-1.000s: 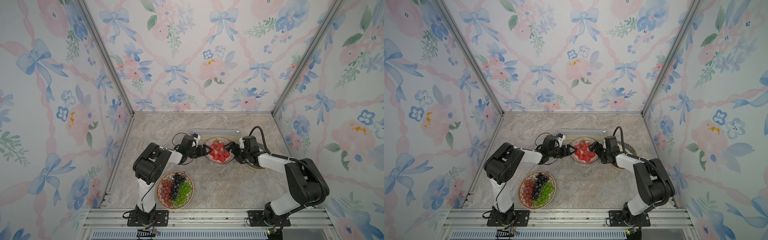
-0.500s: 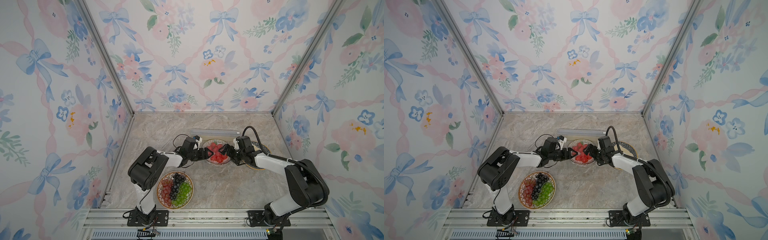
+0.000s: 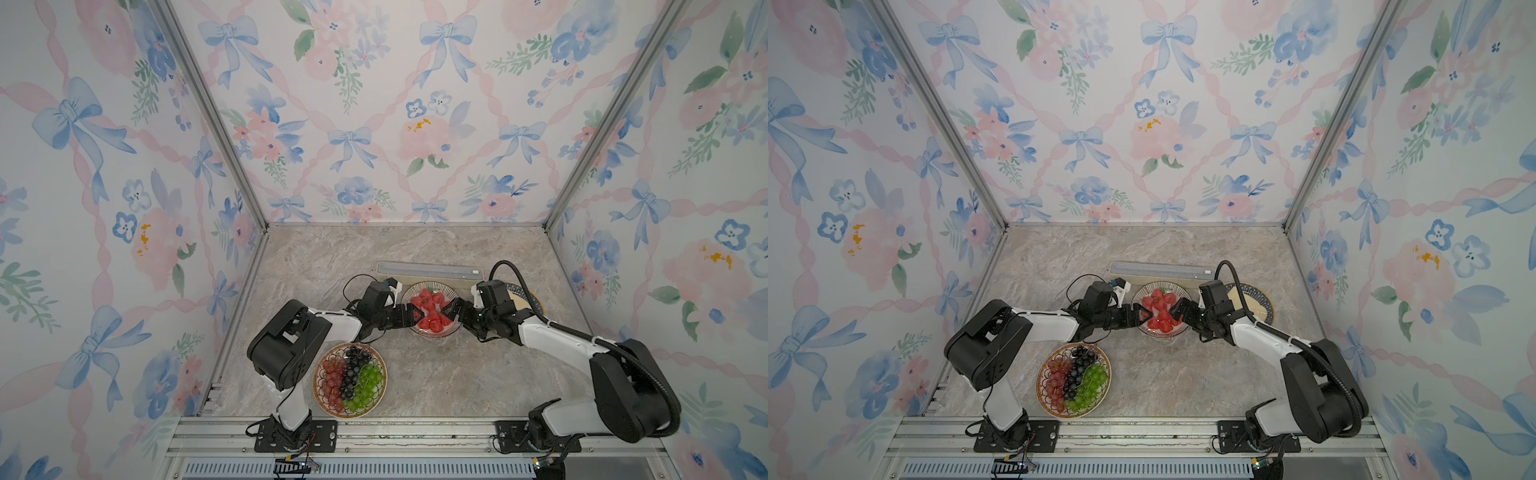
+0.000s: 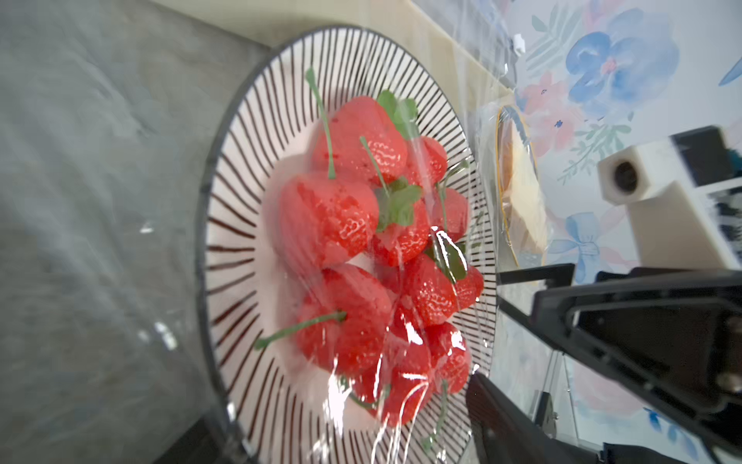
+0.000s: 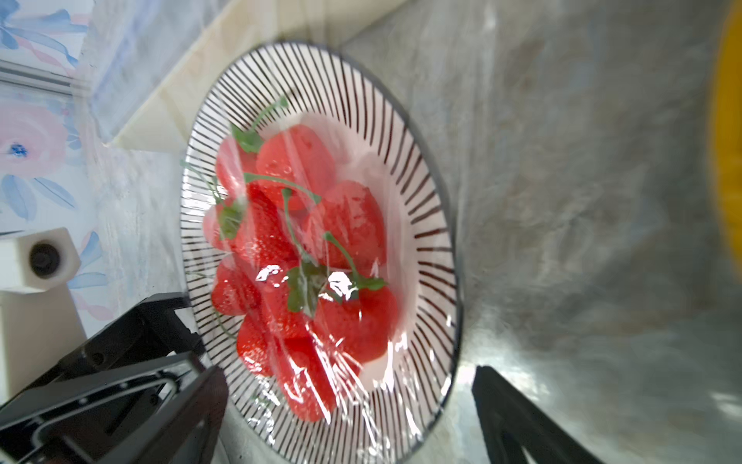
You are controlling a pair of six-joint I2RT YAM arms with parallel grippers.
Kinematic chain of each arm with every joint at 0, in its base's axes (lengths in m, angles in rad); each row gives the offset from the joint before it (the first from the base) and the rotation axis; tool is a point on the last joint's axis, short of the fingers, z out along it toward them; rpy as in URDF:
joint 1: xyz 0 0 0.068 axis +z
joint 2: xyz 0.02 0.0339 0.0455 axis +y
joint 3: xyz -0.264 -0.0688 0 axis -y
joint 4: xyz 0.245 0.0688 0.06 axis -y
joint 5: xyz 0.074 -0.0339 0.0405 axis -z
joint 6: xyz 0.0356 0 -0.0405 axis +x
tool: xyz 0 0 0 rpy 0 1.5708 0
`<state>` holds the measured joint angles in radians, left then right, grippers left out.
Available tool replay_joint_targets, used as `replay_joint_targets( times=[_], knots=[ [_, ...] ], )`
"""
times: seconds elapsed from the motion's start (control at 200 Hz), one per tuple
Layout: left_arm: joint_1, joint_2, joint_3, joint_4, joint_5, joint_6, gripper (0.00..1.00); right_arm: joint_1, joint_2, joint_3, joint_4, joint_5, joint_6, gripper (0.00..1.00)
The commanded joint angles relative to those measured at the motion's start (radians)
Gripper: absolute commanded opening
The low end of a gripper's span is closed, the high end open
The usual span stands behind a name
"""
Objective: Wrap the plate with plastic wrap
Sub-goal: Cover the plate with plastic wrap, then tear off the plastic wrap from the plastic wrap cutting box.
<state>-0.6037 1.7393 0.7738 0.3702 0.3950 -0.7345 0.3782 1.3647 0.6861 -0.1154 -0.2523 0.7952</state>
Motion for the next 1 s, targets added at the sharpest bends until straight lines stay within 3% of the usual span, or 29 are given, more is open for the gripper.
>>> replay_joint_targets(
  times=[0.0, 0.105, 0.32, 0.55, 0.645, 0.725, 0.99],
  knots=[
    [0.01, -0.116, 0.019, -0.156, -0.139, 0.146, 0.84, -0.077, -0.108, 0.023, -0.154, 0.032, -0.101, 0.97],
    [0.003, -0.177, 0.083, -0.226, -0.221, 0.24, 0.83, -0.198, -0.167, 0.087, -0.232, 0.004, -0.228, 1.0],
    [-0.07, -0.03, 0.41, -0.306, -0.323, 0.435, 0.8, -0.393, -0.046, 0.271, -0.242, -0.022, -0.434, 0.79],
    [-0.144, 0.28, 0.814, -0.369, -0.36, 0.572, 0.81, -0.403, 0.219, 0.47, -0.235, -0.023, -0.51, 0.67],
    [-0.164, 0.388, 0.942, -0.373, -0.397, 0.639, 0.89, -0.403, 0.284, 0.517, -0.223, -0.018, -0.5, 0.66],
    [-0.174, 0.475, 1.042, -0.376, -0.391, 0.675, 0.95, -0.399, 0.367, 0.547, -0.217, -0.031, -0.489, 0.64],
    [-0.192, 0.687, 1.274, -0.378, -0.364, 0.723, 0.93, -0.387, 0.475, 0.589, -0.204, -0.051, -0.47, 0.62]
  ],
)
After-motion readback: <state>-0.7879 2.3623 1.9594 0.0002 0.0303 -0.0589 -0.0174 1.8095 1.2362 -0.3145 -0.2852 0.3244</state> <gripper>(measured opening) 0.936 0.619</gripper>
